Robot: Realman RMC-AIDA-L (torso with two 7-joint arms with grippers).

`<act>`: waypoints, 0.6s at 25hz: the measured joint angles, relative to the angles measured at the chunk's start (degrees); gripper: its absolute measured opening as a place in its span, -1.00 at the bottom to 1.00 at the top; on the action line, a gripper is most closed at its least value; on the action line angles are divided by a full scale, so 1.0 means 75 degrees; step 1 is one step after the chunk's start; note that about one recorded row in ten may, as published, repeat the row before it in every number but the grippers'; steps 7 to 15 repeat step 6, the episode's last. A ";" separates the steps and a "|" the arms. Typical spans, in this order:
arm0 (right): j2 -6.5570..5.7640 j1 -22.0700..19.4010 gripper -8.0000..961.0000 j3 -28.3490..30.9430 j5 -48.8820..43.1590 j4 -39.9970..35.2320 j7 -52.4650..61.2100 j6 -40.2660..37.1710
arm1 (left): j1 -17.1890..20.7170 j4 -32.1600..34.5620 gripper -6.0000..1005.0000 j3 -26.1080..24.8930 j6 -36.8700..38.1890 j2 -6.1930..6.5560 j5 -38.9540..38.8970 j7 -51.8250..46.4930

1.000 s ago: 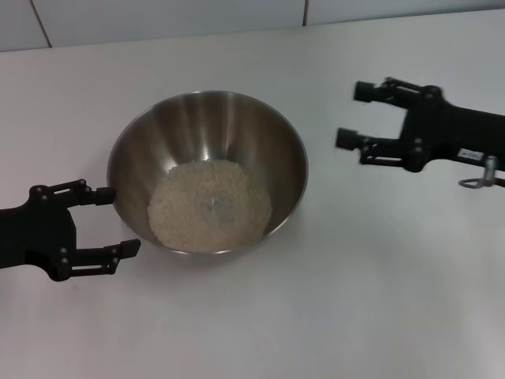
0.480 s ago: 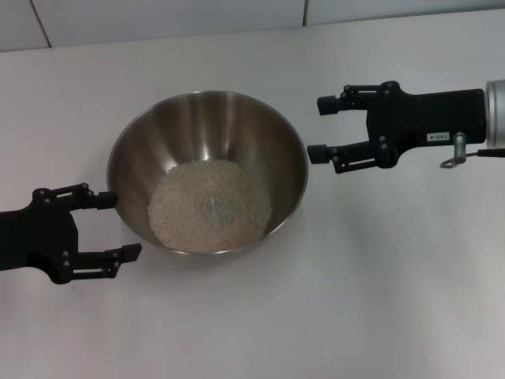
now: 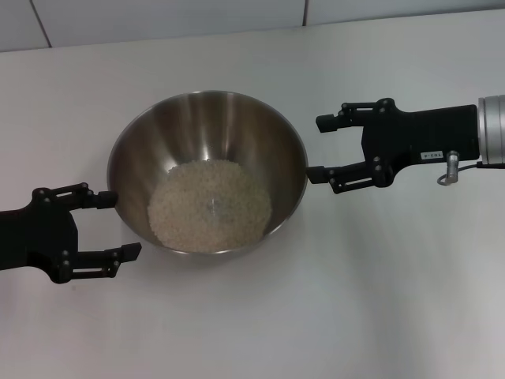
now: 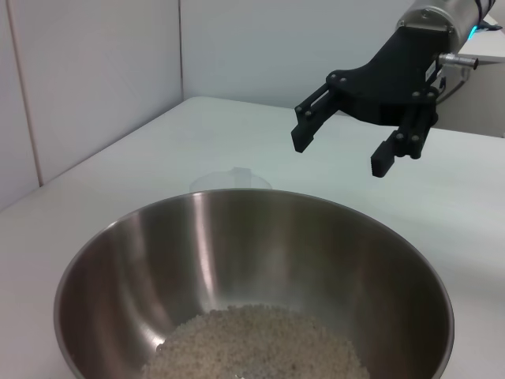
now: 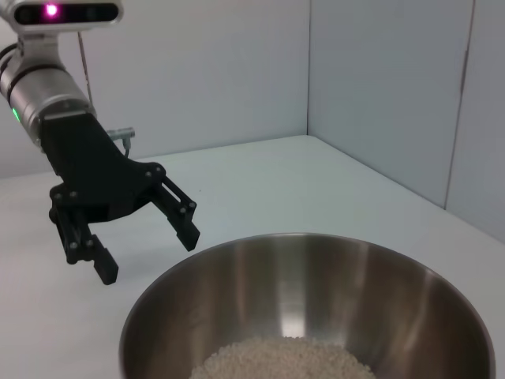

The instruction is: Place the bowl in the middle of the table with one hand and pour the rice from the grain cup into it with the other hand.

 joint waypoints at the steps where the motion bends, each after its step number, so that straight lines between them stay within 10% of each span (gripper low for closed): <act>1: -0.0006 -0.0143 0.73 -0.0221 0.0173 -0.0140 0.0005 0.0067 | 0.0000 0.0003 0.66 0.0000 0.0000 0.0000 0.0000 -0.0001; 15: -0.0009 -0.0189 0.73 -0.0293 0.0222 -0.0167 0.0007 0.0088 | 0.0000 0.0023 0.66 0.0001 -0.0001 0.0000 0.0000 -0.0005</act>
